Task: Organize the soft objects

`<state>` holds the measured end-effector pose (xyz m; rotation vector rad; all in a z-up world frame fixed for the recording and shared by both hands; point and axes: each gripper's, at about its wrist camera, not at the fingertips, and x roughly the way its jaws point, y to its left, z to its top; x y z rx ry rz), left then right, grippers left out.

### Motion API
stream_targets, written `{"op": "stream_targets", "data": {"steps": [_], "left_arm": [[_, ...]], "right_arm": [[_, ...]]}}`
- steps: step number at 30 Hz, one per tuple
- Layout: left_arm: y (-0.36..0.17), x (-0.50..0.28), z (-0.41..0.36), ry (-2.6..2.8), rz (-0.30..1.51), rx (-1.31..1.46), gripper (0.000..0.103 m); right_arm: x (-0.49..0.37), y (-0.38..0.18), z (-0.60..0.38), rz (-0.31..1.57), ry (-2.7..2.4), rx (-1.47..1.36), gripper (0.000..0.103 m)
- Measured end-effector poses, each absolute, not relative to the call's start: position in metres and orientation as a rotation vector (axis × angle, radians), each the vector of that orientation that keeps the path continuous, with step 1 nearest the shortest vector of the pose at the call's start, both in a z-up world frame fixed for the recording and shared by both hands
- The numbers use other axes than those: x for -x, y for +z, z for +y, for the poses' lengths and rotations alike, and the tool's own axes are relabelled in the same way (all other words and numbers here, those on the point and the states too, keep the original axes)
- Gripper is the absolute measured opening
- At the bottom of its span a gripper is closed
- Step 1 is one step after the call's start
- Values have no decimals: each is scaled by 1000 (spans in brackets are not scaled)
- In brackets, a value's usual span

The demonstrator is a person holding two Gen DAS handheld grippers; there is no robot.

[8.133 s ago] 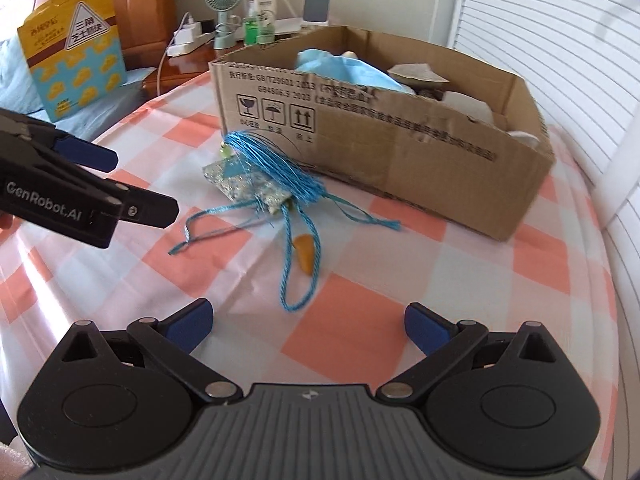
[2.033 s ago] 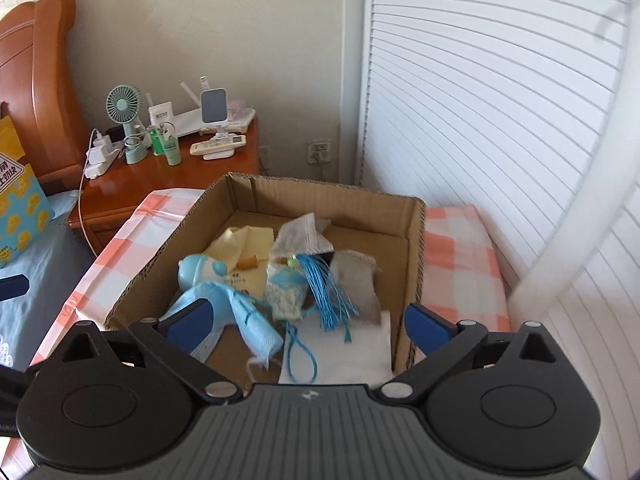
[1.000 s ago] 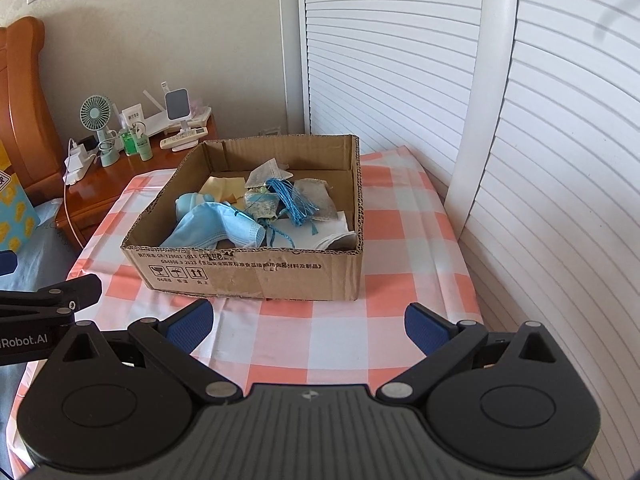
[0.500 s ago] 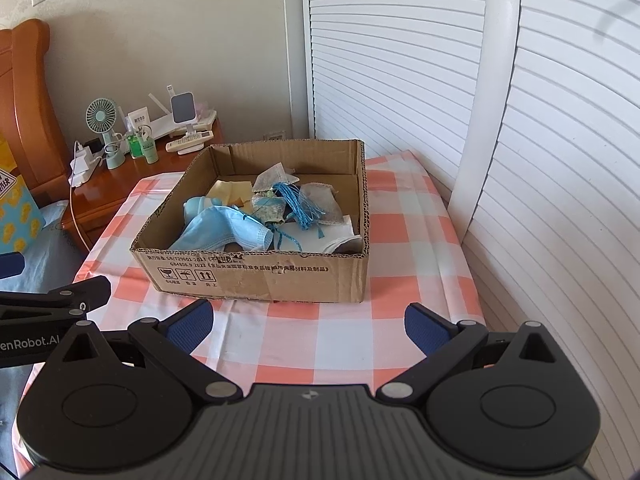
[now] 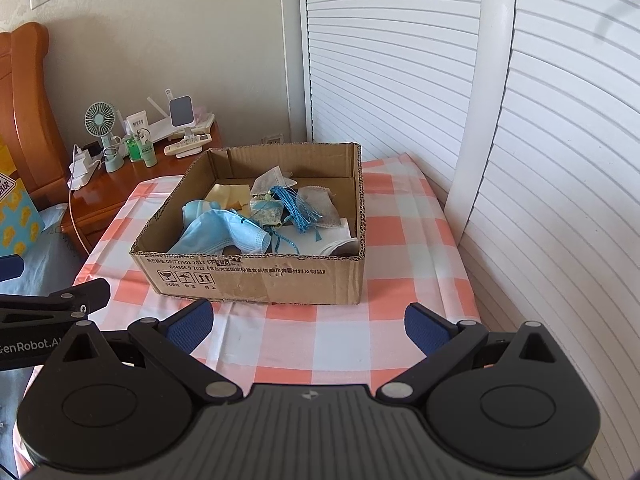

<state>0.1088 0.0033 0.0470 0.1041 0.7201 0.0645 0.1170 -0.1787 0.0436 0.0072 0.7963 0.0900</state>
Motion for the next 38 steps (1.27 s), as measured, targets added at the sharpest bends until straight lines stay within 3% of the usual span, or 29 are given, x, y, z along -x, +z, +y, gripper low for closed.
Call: {"op": "stream_targets", "data": {"steps": [38], "left_arm": [[48,-108,2,62,721,-107,102]], "right_arm": [[-115,47,-180,795,91,-4,103]]}}
